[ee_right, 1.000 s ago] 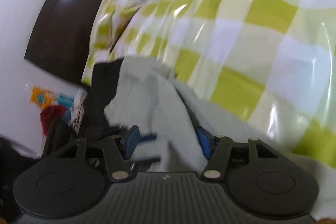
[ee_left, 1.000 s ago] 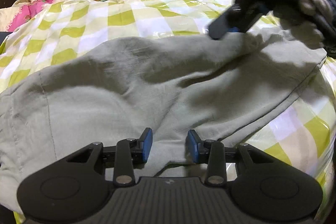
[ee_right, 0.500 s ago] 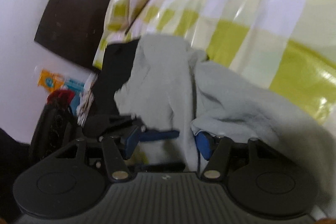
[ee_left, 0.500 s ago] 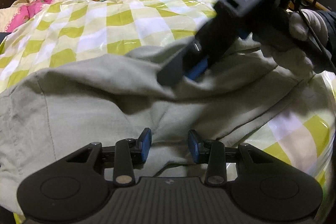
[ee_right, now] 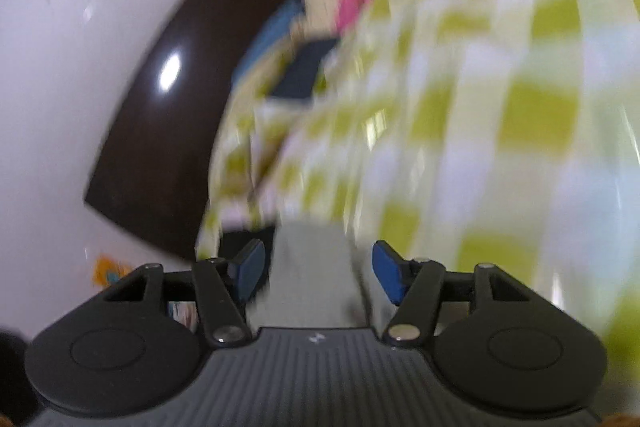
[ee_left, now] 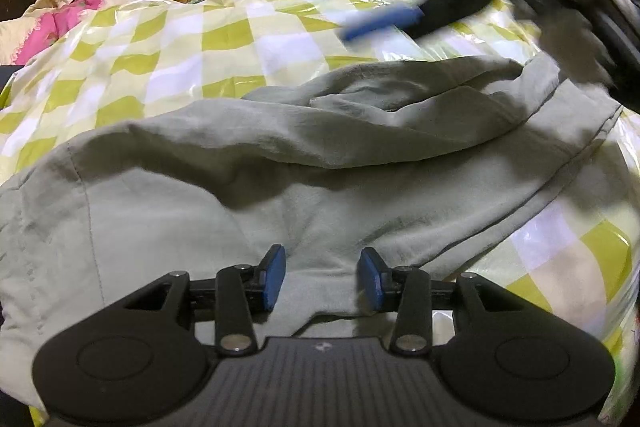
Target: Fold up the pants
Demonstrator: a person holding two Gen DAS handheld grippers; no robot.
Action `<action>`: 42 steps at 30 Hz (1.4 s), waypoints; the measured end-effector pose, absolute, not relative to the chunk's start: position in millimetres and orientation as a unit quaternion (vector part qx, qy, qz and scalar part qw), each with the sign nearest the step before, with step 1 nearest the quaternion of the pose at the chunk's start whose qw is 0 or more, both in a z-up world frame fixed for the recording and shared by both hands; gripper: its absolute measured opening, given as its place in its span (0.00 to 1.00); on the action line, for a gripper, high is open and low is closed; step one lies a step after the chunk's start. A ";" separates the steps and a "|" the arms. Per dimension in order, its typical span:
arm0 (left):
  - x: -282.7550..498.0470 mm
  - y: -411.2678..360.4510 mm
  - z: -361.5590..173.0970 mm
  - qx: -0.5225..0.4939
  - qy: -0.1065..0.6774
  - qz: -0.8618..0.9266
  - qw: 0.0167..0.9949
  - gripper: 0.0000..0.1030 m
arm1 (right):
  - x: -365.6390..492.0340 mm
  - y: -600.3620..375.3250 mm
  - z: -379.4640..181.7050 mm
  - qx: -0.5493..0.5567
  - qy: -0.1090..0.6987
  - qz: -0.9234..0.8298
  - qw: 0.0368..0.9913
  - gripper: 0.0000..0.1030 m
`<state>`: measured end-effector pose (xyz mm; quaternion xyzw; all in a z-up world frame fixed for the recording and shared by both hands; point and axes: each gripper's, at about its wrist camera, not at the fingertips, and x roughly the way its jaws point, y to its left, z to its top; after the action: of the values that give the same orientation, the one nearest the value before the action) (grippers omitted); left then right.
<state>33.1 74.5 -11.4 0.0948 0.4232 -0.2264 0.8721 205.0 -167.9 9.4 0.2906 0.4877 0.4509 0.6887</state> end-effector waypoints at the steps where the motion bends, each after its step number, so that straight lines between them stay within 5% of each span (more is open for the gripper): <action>1: 32.8 74.1 -11.2 0.097 0.423 -0.226 0.872 0.54 | 200.8 -166.5 3.5 0.282 0.506 0.447 0.682 0.60; 5: 31.8 74.0 -10.7 0.099 0.423 -0.225 0.872 0.54 | 196.3 -159.3 -19.0 0.235 0.561 0.433 0.665 0.59; 21: 31.7 76.4 -12.4 0.099 0.419 -0.235 0.871 0.56 | 202.7 -136.1 8.0 0.115 0.555 0.478 0.671 0.68; 30: 29.3 75.9 -11.0 0.103 0.421 -0.236 0.870 0.58 | 223.2 -111.2 -24.5 0.314 0.527 0.528 0.587 0.68; 35: 31.6 76.1 -10.9 0.101 0.423 -0.237 0.869 0.58 | 254.5 -157.0 -28.9 0.461 0.446 0.470 0.607 0.68; 42: 30.4 69.3 -10.3 0.113 0.425 -0.225 0.870 0.59 | 256.9 -210.2 -5.3 0.421 0.422 0.383 0.705 0.68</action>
<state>30.4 69.3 -10.3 0.1131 0.4245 -0.2247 0.8698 256.9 -210.2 -5.3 0.4213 0.4223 0.3835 0.7050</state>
